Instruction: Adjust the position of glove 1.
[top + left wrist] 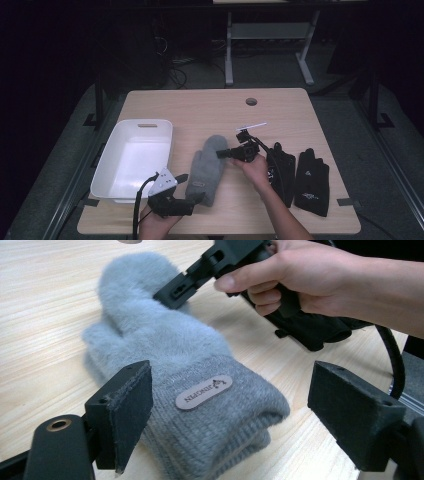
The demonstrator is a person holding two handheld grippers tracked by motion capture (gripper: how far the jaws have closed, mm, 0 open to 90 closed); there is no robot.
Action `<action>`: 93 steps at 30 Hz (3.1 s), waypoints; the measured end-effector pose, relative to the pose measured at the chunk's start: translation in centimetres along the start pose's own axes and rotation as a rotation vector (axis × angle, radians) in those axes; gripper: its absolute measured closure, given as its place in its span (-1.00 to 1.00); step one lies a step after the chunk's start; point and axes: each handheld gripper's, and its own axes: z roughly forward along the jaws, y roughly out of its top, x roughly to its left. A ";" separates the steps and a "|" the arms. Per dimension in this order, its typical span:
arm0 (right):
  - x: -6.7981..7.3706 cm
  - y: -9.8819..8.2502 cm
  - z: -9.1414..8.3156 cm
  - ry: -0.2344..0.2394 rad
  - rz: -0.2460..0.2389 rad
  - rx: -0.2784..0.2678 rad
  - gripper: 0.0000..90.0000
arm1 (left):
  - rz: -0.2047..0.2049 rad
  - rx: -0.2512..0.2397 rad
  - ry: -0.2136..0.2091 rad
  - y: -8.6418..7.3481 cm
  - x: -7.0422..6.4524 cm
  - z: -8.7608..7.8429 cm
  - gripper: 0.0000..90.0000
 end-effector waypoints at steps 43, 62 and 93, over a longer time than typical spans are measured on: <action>-3.9 -4.1 -6.6 -0.047 0.025 -0.055 0.74 | -0.426 0.258 -0.095 0.8 3.4 7.1 -0.55; -4.1 -4.1 -6.3 -0.047 0.026 -0.051 0.73 | -0.536 0.349 -0.250 0.1 4.4 8.4 -0.29; -2.4 -2.7 -8.3 -0.016 0.030 -0.127 0.73 | -0.444 0.308 -0.267 1.7 3.4 7.4 -0.05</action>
